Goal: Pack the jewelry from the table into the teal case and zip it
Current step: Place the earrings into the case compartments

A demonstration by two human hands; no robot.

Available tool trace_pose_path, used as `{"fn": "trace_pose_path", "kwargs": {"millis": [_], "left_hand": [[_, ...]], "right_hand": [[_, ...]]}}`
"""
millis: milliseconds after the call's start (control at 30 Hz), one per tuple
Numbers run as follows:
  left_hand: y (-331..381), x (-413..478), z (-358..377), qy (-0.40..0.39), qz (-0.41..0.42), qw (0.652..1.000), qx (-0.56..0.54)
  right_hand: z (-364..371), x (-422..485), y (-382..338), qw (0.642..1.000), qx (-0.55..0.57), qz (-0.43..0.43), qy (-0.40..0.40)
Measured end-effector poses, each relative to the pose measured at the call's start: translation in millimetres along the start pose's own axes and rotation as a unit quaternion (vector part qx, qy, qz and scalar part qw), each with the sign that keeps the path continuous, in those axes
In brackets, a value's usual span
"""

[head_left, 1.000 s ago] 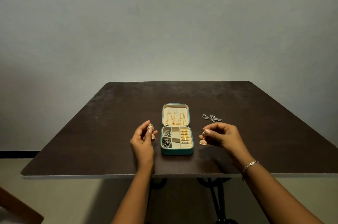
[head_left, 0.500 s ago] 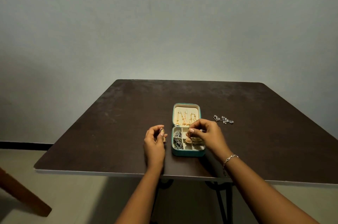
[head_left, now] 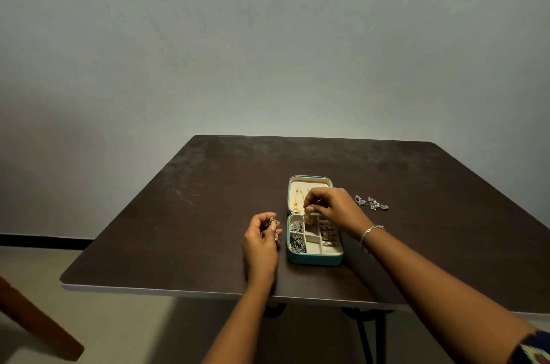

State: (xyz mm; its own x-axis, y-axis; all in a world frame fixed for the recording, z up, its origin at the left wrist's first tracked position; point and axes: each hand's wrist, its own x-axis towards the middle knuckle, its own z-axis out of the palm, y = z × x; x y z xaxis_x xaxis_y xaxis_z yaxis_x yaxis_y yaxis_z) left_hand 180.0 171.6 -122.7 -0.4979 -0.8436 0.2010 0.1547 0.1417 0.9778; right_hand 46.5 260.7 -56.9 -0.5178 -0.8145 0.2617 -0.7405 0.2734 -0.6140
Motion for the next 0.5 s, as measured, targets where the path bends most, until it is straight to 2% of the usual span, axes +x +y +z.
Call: {"fn": "trace_pose_path", "kwargs": {"millis": [500], "left_hand": [[2.5, -1.0, -1.1, 0.000, -0.005, 1.000, 0.017]], "right_hand": [[-0.7, -1.7, 0.4, 0.997, -0.036, 0.025, -0.057]]}}
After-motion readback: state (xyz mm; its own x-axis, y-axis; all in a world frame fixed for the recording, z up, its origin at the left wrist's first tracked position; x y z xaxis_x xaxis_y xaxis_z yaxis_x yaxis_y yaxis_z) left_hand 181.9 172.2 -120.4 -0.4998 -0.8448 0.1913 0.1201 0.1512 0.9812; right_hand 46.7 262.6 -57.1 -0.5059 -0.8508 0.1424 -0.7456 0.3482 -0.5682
